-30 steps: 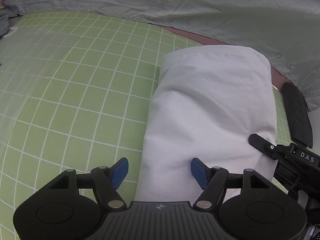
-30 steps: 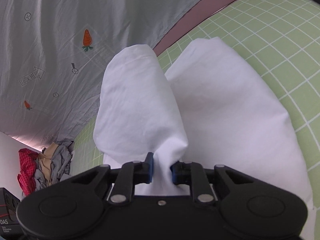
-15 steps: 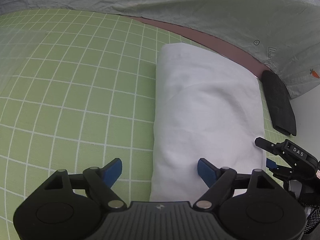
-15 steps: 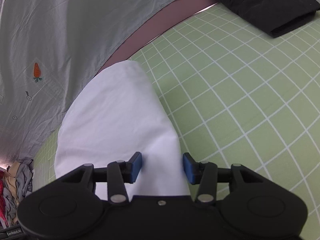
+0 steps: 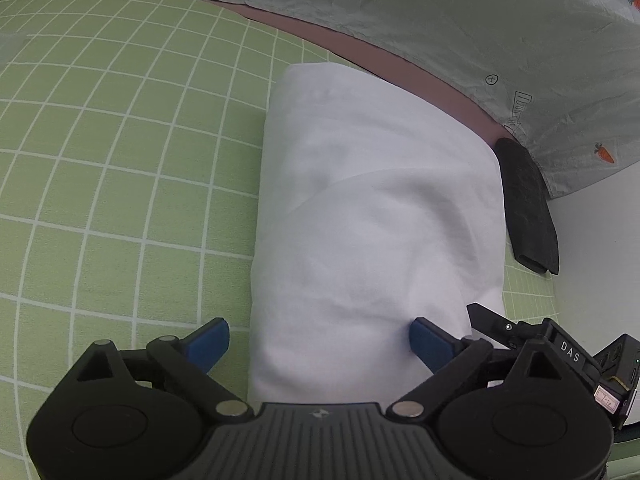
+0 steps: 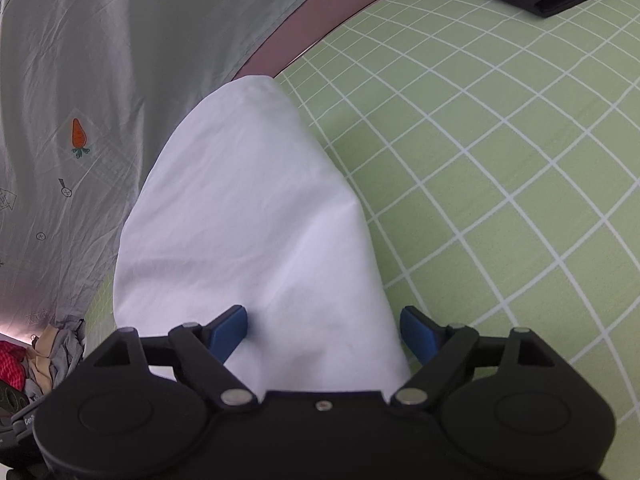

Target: Fold clothes

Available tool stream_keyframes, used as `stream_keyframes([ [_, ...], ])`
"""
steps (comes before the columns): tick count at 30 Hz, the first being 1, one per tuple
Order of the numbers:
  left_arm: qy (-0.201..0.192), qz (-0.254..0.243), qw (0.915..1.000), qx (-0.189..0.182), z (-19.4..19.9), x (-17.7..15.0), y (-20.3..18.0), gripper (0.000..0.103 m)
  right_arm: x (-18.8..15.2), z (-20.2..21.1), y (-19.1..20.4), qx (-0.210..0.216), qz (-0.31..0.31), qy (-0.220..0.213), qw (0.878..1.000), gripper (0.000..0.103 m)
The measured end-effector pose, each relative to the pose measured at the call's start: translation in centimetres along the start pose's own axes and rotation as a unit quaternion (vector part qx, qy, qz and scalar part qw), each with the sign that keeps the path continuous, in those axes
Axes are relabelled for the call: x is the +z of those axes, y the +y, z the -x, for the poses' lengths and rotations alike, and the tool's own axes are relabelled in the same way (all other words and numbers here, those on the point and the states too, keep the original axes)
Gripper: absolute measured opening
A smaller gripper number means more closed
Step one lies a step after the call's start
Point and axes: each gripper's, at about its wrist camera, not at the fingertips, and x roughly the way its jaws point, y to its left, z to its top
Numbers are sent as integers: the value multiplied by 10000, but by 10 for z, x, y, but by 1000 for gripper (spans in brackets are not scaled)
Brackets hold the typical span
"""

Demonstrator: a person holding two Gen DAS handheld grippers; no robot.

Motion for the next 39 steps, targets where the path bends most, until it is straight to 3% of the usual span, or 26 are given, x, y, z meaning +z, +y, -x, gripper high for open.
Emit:
stream_keyframes([
  [6,-2,213,9993,-308,-10,2,0,92,-3,-8,15,-100,-41,30,9999,91],
  [8,-27,112,9995,-294,-7,-1,-5,78,-4,-7,17,-57,36,91,9999,88],
  [10,-116,-8,9997,-197,-1,-4,-14,66,-4,-3,16,3,96,140,9999,78],
  [12,-215,-163,9995,-144,9,-9,-22,55,-5,6,9,122,-67,112,9998,55],
  [14,-270,-310,9990,-147,17,-14,-33,46,-8,16,3,274,-327,76,9991,40],
  [16,-276,-440,9985,-183,23,-20,-47,41,-15,28,3,325,-386,44,9987,36],
  [20,-229,-670,9970,-299,30,-39,-78,37,-28,54,-4,265,-494,-71,9984,31],
  [23,-199,-717,9962,-451,30,-57,-105,36,-33,81,-27,436,-893,-303,9946,29],
  [28,-363,-1005,9926,-578,22,-87,-170,35,-26,137,-71,650,-1041,-661,9902,27],
  [34,-569,-1117,9895,-724,-2,-113,-266,35,8,200,-142,952,-1138,-1003,9838,27],
  [39,-730,-1239,9850,-954,-39,-110,-338,35,61,244,-192,981,-984,-1247,9824,27],
])
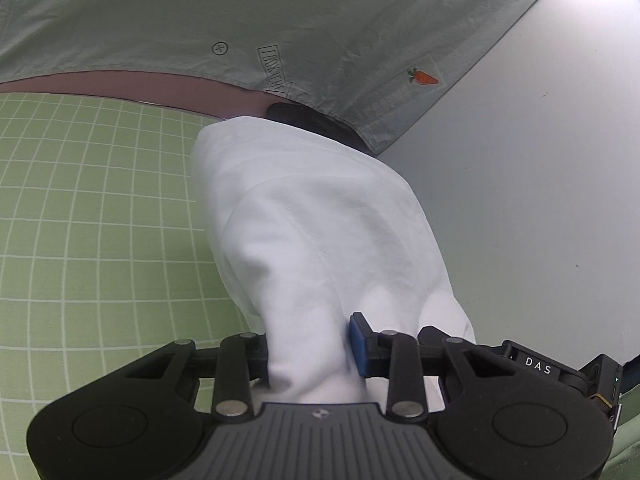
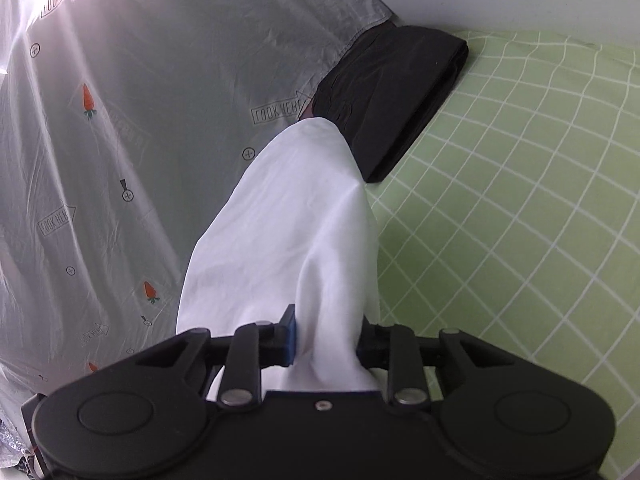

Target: Fold clothes

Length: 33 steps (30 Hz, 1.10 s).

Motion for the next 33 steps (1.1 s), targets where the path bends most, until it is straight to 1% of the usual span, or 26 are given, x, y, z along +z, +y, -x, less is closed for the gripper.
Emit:
stream_keyframes([
  [2,-59,-10,9999,-88,-22,10,-17,35,32,9,-12,58,82,-119,9999,27],
  [5,-106,-79,9997,-181,-52,35,-34,35,73,14,-22,90,217,-293,9993,27],
  [9,-196,-22,9992,-360,-99,81,-49,35,129,8,-29,223,243,-544,9980,27],
  [13,-320,-244,9979,-505,-156,142,-55,35,193,-17,-26,303,578,-808,9946,27],
  [15,-390,-277,9979,-446,-193,174,-48,36,226,-38,-20,304,787,-944,9920,27],
  [16,-425,-294,9978,-417,-212,189,-45,40,243,-52,-17,277,958,-1016,9898,27],
  [17,-452,-298,9980,-334,-230,203,-41,50,260,-67,-14,216,1125,-1077,9876,27],
  [18,-446,-293,9986,-10,-247,211,-35,54,273,-85,-12,36,1295,-1119,9852,29],
  [19,-415,-401,9969,532,-266,219,-30,54,280,-101,-11,-250,1489,-1163,9817,33],
  [20,-384,-579,9930,957,-279,221,-27,54,288,-118,-11,-535,1681,-1205,9769,47],
  [21,-367,-749,9900,1135,-284,217,-23,54,294,-137,-10,-894,1941,-1245,9689,53],
  [22,-344,-909,9871,1271,-289,212,-19,57,291,-155,-9,-1340,2324,-1280,9548,53],
  [23,-300,-1038,9859,1278,-291,206,-16,67,283,-167,-9,-1651,2667,-1315,9404,53],
  [24,-256,-1167,9845,1285,-294,200,-13,73,276,-179,-9,-1959,3004,-1347,9237,54],
  [25,-226,-1268,9832,1294,-294,194,-11,81,268,-188,-10,-2172,3245,-1348,9107,56],
  [26,-236,-1286,9828,1307,-292,190,-8,85,259,-191,-13,-2201,3302,-1291,9088,59],
  [27,-245,-1304,9823,1321,-289,186,-5,86,249,-194,-17,-2229,3360,-1235,9067,60],
  [30,-211,-1269,9818,1394,-280,179,-1,87,223,-200,-26,-2325,3520,-1079,9002,62],
  [32,-185,-1476,9773,1508,-271,174,-5,88,211,-193,-27,-2449,3569,-1053,8953,62],
  [33,-181,-1639,9736,1577,-263,168,-9,88,206,-189,-26,-2504,3579,-1031,8936,63],
])
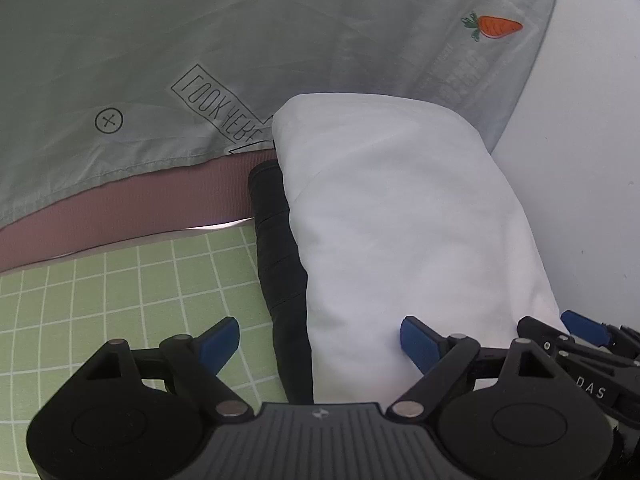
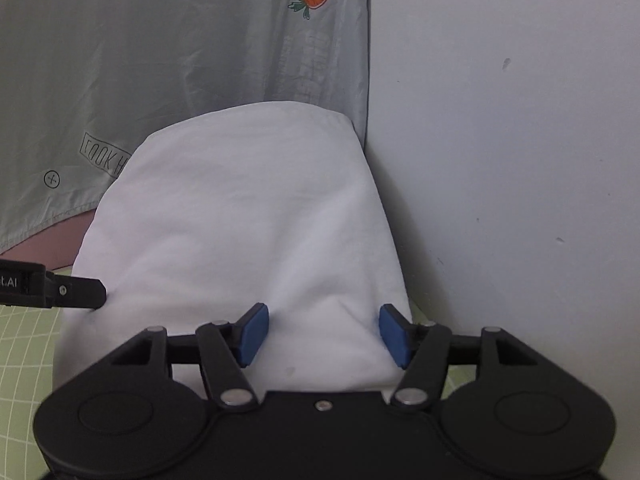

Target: Fold clothes

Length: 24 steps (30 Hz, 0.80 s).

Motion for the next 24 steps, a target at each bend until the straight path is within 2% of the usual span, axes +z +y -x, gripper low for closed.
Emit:
stream_keyframes([
  [3,-29,-161,9997,153,28,-13,-4,88,-3,21,-2,-71,-4,170,9998,70],
  [7,-149,-51,9998,149,83,-37,-9,94,-10,59,-6,-138,-69,292,9995,71],
  [11,-368,-91,9992,120,144,-63,-19,100,-16,110,-5,-133,-172,214,9995,78],
  [14,-513,-54,9987,23,185,-83,-24,103,-26,153,0,-32,-181,116,9998,78],
  [19,-553,-239,9982,34,230,-117,-33,103,-51,216,9,104,-160,58,9998,78],
  [24,-448,-277,9986,12,259,-152,-32,103,-82,260,15,119,-227,154,9996,78],
])
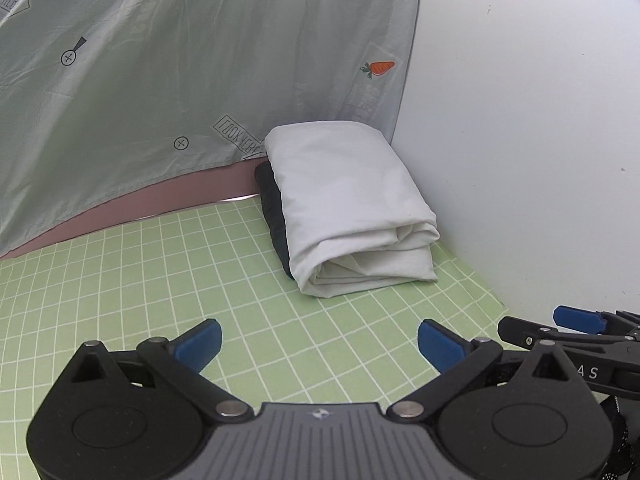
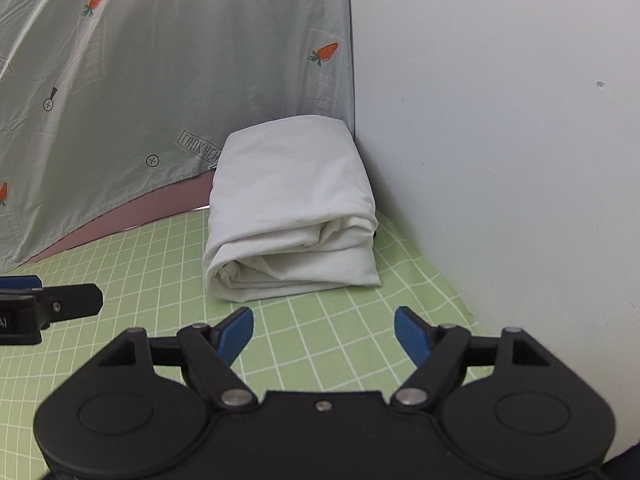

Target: Fold clothes

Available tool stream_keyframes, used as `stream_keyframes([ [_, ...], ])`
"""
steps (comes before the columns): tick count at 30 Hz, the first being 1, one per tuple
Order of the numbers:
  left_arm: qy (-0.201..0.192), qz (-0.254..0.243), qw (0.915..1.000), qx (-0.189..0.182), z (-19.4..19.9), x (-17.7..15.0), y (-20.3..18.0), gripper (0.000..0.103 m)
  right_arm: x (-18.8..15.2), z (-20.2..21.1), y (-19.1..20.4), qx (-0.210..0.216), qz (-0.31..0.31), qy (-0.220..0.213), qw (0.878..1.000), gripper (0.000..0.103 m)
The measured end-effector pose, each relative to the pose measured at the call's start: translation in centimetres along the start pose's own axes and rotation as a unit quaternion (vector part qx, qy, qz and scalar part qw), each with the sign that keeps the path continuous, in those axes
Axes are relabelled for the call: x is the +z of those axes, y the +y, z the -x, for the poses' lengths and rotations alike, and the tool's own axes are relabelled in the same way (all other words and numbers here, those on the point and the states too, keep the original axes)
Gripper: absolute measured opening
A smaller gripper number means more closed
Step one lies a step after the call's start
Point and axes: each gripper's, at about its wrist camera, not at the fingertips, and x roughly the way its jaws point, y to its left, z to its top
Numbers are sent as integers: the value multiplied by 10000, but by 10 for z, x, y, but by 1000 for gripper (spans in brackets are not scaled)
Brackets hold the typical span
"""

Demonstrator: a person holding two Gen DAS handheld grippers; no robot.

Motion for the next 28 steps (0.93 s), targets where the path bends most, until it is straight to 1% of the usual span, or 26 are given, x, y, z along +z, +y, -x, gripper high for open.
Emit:
stream_keyframes([
  [5,125,-56,9999,-49,20,-30,-5,103,-26,32,0,-5,47,65,10000,78],
  [8,163,-116,9998,-92,27,-40,-9,103,-39,43,-2,-20,66,85,9999,78],
  [11,118,-196,9997,-127,33,-42,-13,103,-47,49,-4,-60,88,125,9999,78],
  [16,40,-302,9994,-177,38,-41,-19,103,-50,60,-6,-91,77,57,9999,78],
  [28,-16,-429,9988,-220,45,-41,-24,103,-53,67,-9,-114,39,3,9999,78],
])
